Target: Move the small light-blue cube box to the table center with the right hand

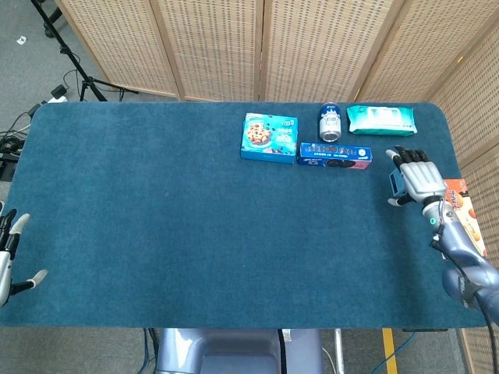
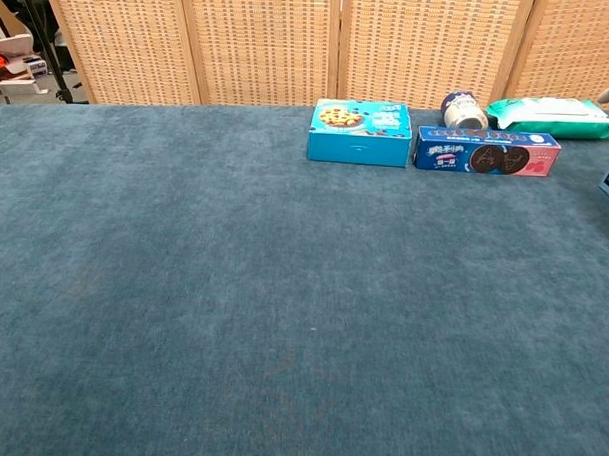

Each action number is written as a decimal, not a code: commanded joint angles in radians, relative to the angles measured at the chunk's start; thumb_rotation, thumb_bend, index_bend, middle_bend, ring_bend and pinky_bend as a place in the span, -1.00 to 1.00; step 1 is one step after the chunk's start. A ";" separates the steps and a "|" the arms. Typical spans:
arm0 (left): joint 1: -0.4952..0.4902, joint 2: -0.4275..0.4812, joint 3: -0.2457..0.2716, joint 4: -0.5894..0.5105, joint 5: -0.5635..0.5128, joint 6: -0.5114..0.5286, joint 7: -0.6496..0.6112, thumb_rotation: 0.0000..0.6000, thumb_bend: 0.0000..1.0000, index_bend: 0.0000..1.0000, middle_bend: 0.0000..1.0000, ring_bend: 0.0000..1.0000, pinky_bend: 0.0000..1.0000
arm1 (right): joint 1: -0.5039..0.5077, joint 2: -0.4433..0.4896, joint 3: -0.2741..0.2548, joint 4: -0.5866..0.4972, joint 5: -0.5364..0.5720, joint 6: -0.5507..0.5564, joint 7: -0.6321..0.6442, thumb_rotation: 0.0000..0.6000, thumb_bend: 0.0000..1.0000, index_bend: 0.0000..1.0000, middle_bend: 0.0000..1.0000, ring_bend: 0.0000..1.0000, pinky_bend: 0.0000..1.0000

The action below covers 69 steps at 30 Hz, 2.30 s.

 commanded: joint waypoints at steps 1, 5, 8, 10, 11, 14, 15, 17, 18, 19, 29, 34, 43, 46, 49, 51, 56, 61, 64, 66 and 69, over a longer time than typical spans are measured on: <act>-0.009 -0.008 -0.008 0.003 -0.020 -0.017 0.017 1.00 -1.00 -1.00 -1.00 -1.00 -1.00 | 0.070 -0.110 -0.012 0.173 0.061 -0.113 -0.034 1.00 -1.00 -1.00 -1.00 -1.00 -1.00; -0.017 -0.017 -0.014 0.003 -0.040 -0.029 0.040 1.00 -1.00 -1.00 -1.00 -1.00 -1.00 | 0.096 -0.164 -0.027 0.287 0.072 -0.183 -0.044 1.00 -1.00 -1.00 -1.00 -1.00 -1.00; -0.020 -0.025 -0.017 0.003 -0.051 -0.032 0.060 1.00 -1.00 -1.00 -1.00 -1.00 -1.00 | 0.113 -0.201 -0.037 0.366 0.072 -0.225 -0.045 1.00 -1.00 -1.00 -1.00 -1.00 -1.00; -0.024 -0.031 -0.019 0.002 -0.060 -0.038 0.073 1.00 -1.00 -1.00 -1.00 -1.00 -1.00 | 0.121 -0.225 -0.042 0.416 0.068 -0.240 -0.041 1.00 -1.00 -0.99 -0.97 -1.00 -0.95; -0.026 -0.033 -0.020 0.002 -0.064 -0.041 0.078 1.00 -1.00 -1.00 -1.00 -1.00 -1.00 | 0.123 -0.235 -0.043 0.435 0.064 -0.239 -0.038 1.00 -1.00 -0.95 -0.87 -0.95 -0.87; -0.033 -0.040 -0.022 0.003 -0.076 -0.050 0.094 1.00 -1.00 -1.00 -1.00 -1.00 -1.00 | 0.117 -0.292 -0.054 0.531 0.033 -0.147 -0.047 1.00 -0.97 -0.64 -0.44 -0.61 -0.61; -0.032 -0.040 -0.021 0.001 -0.077 -0.050 0.096 1.00 -1.00 -1.00 -1.00 -1.00 -1.00 | 0.116 -0.310 -0.058 0.559 0.020 -0.119 -0.036 1.00 -0.90 -0.46 -0.26 -0.45 -0.53; -0.031 -0.040 -0.020 -0.001 -0.075 -0.047 0.098 1.00 -1.00 -1.00 -1.00 -1.00 -1.00 | 0.112 -0.327 -0.071 0.592 -0.004 -0.083 -0.019 1.00 -0.75 -0.21 -0.03 -0.25 -0.43; -0.031 -0.040 -0.020 -0.002 -0.073 -0.044 0.099 1.00 -1.00 -1.00 -1.00 -1.00 -1.00 | 0.109 -0.333 -0.076 0.602 -0.014 -0.067 -0.005 1.00 -0.66 -0.12 0.06 -0.18 -0.40; -0.031 -0.040 -0.019 -0.003 -0.073 -0.043 0.099 1.00 -1.00 -1.00 -1.00 -1.00 -1.00 | 0.108 -0.335 -0.080 0.607 -0.022 -0.054 0.012 1.00 -0.58 -0.08 0.10 -0.14 -0.38; -0.029 -0.032 -0.004 -0.012 -0.050 -0.038 0.087 1.00 -1.00 -1.00 -1.00 -1.00 -1.00 | 0.078 -0.194 -0.096 0.409 -0.102 0.157 0.181 1.00 -0.48 -0.04 0.14 -0.11 -0.34; -0.025 -0.022 0.008 -0.019 -0.024 -0.031 0.070 1.00 -1.00 -1.00 -1.00 -1.00 -1.00 | 0.042 -0.034 -0.081 0.103 -0.106 0.270 0.053 1.00 -0.29 -0.04 0.16 -0.11 -0.34; -0.011 0.001 0.036 -0.021 0.036 -0.007 0.020 1.00 -1.00 -1.00 -1.00 -1.00 -1.00 | -0.025 0.216 -0.036 -0.590 0.018 0.393 -0.425 1.00 -0.27 -0.04 0.16 -0.11 -0.34; -0.005 0.011 0.044 -0.020 0.055 0.005 -0.005 1.00 -1.00 -1.00 -1.00 -1.00 -1.00 | -0.035 0.227 -0.046 -0.723 0.042 0.429 -0.564 1.00 -0.27 -0.04 0.16 -0.10 -0.34; 0.005 0.026 0.055 -0.018 0.083 0.025 -0.040 1.00 -1.00 -1.00 -1.00 -1.00 -1.00 | -0.043 0.204 -0.059 -0.830 0.099 0.469 -0.720 1.00 -0.26 -0.04 0.16 -0.09 -0.34; 0.010 0.031 0.059 -0.016 0.095 0.037 -0.055 1.00 -1.00 -1.00 -1.00 -1.00 -1.00 | -0.045 0.187 -0.071 -0.870 0.124 0.483 -0.787 1.00 -0.26 -0.04 0.16 -0.09 -0.34; 0.016 0.038 0.065 -0.012 0.112 0.049 -0.075 1.00 -1.00 -1.00 -1.00 -1.00 -1.00 | -0.044 0.150 -0.104 -0.940 0.152 0.511 -0.921 1.00 -0.24 -0.04 0.16 -0.09 -0.34; 0.018 0.039 0.065 -0.013 0.112 0.051 -0.079 1.00 -1.00 -1.00 -1.00 -1.00 -1.00 | -0.037 0.100 -0.113 -0.922 0.238 0.514 -0.998 1.00 -0.22 -0.04 0.16 -0.08 -0.33; 0.019 0.039 0.063 -0.013 0.109 0.050 -0.080 1.00 -1.00 -1.00 -1.00 -1.00 -1.00 | -0.031 0.080 -0.114 -0.930 0.342 0.514 -1.049 1.00 -0.19 -0.04 0.16 -0.08 -0.29; 0.018 0.039 0.063 -0.013 0.108 0.049 -0.078 1.00 -1.00 -1.00 -1.00 -1.00 -1.00 | -0.031 0.066 -0.112 -0.937 0.401 0.524 -1.066 1.00 -0.17 -0.04 0.16 -0.07 -0.27; 0.018 0.038 0.063 -0.014 0.106 0.046 -0.074 1.00 -1.00 -1.00 -1.00 -1.00 -1.00 | -0.030 0.039 -0.106 -0.956 0.509 0.555 -1.096 1.00 -0.17 -0.04 0.17 -0.06 -0.23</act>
